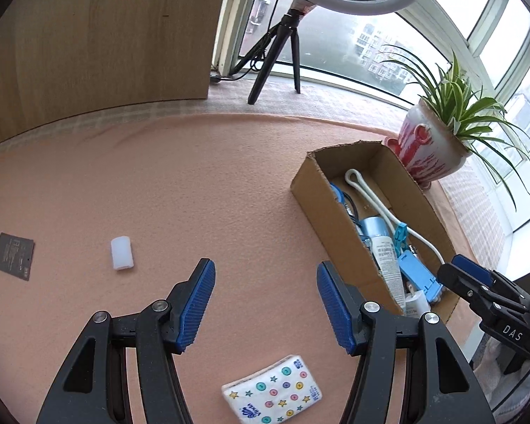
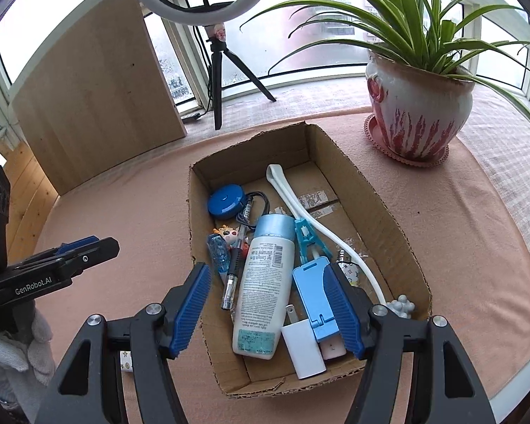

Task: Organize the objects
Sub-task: 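Move both grippers to the star-printed tissue pack and grasp it between them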

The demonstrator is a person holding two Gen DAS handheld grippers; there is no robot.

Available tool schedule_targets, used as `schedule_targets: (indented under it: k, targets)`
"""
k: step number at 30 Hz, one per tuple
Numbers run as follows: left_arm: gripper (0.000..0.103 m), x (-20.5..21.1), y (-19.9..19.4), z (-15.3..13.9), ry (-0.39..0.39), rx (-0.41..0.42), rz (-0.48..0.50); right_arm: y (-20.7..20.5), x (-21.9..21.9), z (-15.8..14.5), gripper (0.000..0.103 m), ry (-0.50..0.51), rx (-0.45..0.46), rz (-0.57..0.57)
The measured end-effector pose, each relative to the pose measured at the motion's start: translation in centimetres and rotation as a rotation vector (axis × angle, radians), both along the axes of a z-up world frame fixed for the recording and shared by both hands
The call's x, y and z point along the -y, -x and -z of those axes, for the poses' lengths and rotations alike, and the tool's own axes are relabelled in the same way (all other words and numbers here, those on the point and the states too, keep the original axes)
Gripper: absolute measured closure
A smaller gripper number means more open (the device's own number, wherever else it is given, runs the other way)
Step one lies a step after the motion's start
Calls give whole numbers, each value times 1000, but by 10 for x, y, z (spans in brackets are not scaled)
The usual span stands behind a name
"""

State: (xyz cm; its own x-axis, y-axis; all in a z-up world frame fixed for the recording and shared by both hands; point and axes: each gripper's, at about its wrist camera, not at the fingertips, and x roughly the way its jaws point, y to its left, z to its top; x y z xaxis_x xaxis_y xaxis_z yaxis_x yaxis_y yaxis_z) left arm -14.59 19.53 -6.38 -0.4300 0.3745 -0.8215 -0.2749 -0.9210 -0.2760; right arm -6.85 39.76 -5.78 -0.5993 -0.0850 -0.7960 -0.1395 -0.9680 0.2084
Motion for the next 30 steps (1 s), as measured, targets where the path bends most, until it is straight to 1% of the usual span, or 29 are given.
schedule_targets:
  k: [5, 8, 14, 19, 20, 22, 24, 26, 30]
  targets:
    - [39, 50, -4, 7, 12, 16, -64, -1, 25, -1, 41, 7, 1, -45]
    - [39, 69, -9, 12, 10, 34, -76, -2, 43, 1, 41, 15, 11, -87]
    - [40, 80, -23, 26, -7, 74, -33, -11, 79, 12, 41, 38, 54, -152]
    - [42, 68, -28, 33, -24, 86, 50, -29, 98, 29, 42, 80, 119, -184]
    - [43, 62, -28, 34, -28, 89, 66, -33, 101, 33, 44, 80, 134, -185]
    - [46, 54, -30, 38, -30, 101, 103, -38, 107, 40, 60, 88, 166, -187]
    - [51, 46, -31, 43, -32, 117, 141, -42, 109, 48, 68, 116, 195, -186]
    - [52, 37, -33, 48, -29, 130, 179, -46, 112, 56, 69, 142, 218, -173]
    - [57, 28, -38, 57, -37, 157, 230, -49, 117, 67, 72, 171, 242, -166]
